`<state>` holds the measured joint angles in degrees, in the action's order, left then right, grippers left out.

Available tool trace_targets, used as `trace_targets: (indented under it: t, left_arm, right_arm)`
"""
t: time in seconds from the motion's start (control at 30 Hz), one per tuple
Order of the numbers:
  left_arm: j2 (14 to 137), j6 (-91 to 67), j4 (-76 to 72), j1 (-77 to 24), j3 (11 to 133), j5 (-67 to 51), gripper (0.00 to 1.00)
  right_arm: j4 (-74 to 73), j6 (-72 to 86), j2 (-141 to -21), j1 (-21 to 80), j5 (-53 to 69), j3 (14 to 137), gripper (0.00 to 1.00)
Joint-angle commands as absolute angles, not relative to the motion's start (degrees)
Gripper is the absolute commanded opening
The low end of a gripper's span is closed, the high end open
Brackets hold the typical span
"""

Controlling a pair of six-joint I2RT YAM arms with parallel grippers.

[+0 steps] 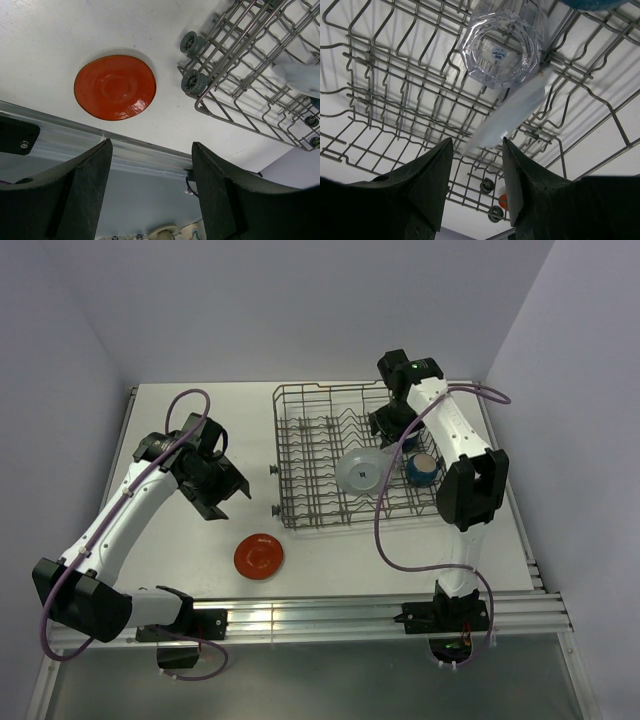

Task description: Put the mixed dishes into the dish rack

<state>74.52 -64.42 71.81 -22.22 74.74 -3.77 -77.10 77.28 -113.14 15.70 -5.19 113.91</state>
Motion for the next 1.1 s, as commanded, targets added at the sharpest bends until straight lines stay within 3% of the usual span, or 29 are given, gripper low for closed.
trace_targets:
  t: [0.0, 0.53, 0.63, 0.8, 1.07]
  left_arm:
    - [74.18, -65.65, 72.51, -22.67, 75.76, -3.34, 0.71]
    - [74.44, -68.38, 75.68, -23.12, 74.18, -0.79, 0.70]
    - [74.00, -68.12, 74.80, -23.20, 74.09, -1.93, 0.68]
    - [73.57, -64.87, 73.30, -23.55, 79.62, -1.85, 0.66]
    - [78.65, -59.24, 63.03, -27.59, 91.04, -1.50, 0.68]
  right_arm:
    - [-82.88, 74.62, -114.00, 15.29, -8.08, 117.42, 0.52]
    - [-78.40, 66.81, -102.84, 16.26, -10.73, 115.23, 0.52]
    - [-71.82, 58.12, -101.95, 16.87, -6.87, 115.04, 0.50]
    - [-73.48, 39.84, -105.29, 19.68, -8.70, 120.76, 0.52]
    - [-64.44, 29.36, -97.05, 20.21, -0.36, 110.15, 0.55]
